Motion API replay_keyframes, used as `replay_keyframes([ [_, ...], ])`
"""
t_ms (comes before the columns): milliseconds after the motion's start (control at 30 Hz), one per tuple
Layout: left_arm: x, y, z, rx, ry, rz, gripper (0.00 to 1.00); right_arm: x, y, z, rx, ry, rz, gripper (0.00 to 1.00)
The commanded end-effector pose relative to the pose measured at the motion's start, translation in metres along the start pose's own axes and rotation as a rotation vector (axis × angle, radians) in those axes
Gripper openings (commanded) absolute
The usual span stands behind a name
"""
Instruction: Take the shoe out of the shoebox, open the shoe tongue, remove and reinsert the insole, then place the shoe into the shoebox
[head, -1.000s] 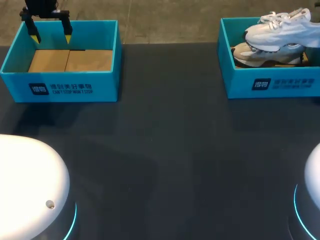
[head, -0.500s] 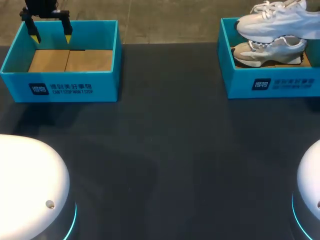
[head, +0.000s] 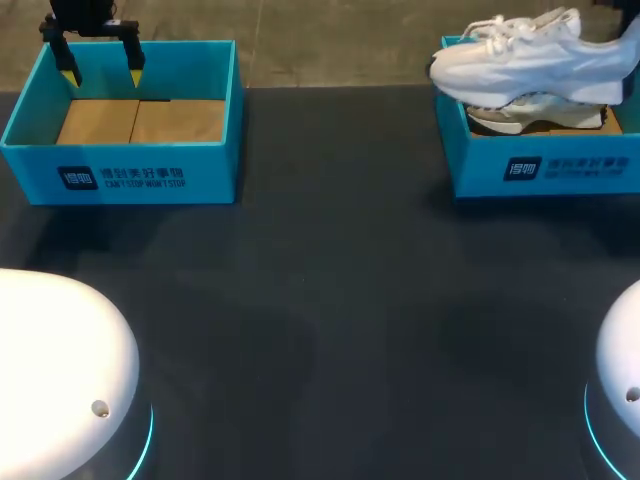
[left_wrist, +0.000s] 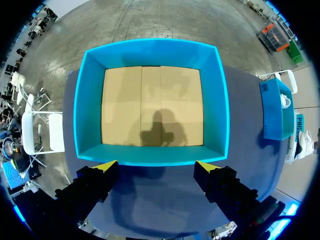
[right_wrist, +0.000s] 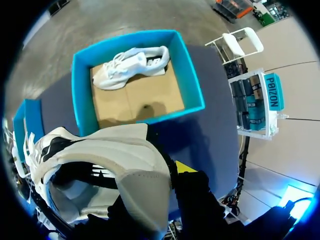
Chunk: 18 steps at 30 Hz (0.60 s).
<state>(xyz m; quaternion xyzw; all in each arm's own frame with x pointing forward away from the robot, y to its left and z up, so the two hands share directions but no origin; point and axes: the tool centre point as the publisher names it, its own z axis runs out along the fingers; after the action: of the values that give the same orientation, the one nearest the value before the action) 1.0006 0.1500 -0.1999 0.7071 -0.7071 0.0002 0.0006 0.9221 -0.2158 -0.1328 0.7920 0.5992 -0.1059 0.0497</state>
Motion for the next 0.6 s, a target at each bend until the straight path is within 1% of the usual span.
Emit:
replay_keyframes([
  [33,0.0,0.0,0.0,0.0,-0.001,0.0,1.0,0.013,-0.048,0.001,-0.127,-0.015,0.013,0.0],
  [133,0.0,0.0,0.0,0.0,-0.001,0.0,1.0,0.02,-0.06,0.001,-0.117,-0.028,0.029,0.0],
  [267,0.0,0.0,0.0,0.0,-0.001,0.0,1.0,0.025,-0.071,0.003,-0.103,-0.021,0.036,0.0],
  [600,0.0,0.0,0.0,0.0,-0.001,0.0,1.0,0.025,-0.071,0.003,-0.103,-0.021,0.036,0.0],
])
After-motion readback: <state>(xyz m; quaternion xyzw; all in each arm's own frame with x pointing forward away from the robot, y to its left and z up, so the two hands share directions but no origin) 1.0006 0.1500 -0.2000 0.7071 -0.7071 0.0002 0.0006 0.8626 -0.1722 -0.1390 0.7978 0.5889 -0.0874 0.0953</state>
